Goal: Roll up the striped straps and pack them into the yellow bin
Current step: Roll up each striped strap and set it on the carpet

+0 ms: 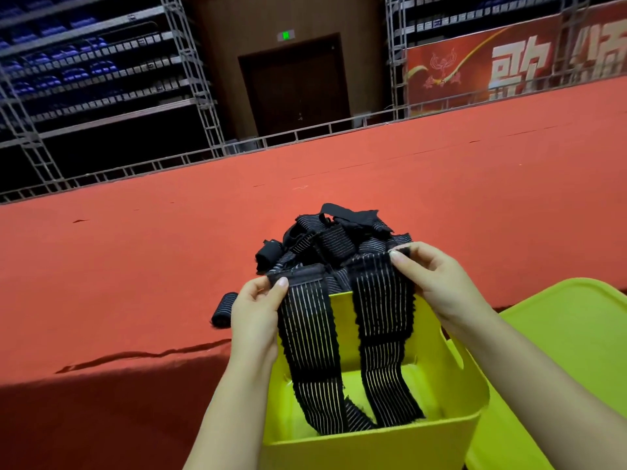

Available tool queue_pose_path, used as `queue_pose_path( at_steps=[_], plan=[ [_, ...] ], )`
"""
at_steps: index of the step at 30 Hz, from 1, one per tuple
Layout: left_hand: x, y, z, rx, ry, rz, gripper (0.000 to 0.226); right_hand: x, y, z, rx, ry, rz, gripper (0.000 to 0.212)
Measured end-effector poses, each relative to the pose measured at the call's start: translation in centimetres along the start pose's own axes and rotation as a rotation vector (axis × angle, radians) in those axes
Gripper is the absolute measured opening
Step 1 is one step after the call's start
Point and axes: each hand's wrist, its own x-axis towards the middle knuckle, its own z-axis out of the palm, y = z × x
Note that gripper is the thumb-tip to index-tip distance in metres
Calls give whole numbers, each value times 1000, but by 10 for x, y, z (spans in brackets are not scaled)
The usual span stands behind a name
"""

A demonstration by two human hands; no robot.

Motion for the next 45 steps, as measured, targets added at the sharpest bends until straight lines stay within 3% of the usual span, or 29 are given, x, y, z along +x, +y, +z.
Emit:
queue_pose_path(
  at_steps=[2, 4, 7, 11, 18, 26, 33, 38, 45],
  plan=[
    [-1, 6, 4, -34, 51, 32, 24, -12, -14, 2, 58, -19, -25, 6],
    [-7, 12, 10, -42, 65, 69, 22, -26, -27, 5, 129, -49, -48, 8],
    [-22, 19, 25, -21, 17, 136, 14, -41, -38, 16, 201, -133, -47, 33],
    [-45, 22, 43, 1, -108, 175, 16, -44, -40, 33, 265, -78, 9, 3],
    [-66, 29, 43, -105, -248, 188, 22, -45, -36, 37, 286, 125, 17, 7],
    [-71, 27, 45, -165, -289, 222, 26, -45, -41, 38, 336, 164, 27, 6],
    [-71, 20, 49, -299, -322, 212, 15, -43, -41, 35, 416, 142, 92, 17],
    [-69, 18, 49, -362, -286, 172, 14, -44, -39, 32, 494, 65, 89, 51],
    [-76, 17, 52, -324, -272, 220, 15, -47, -44, 35, 469, 100, 135, 19]
  ],
)
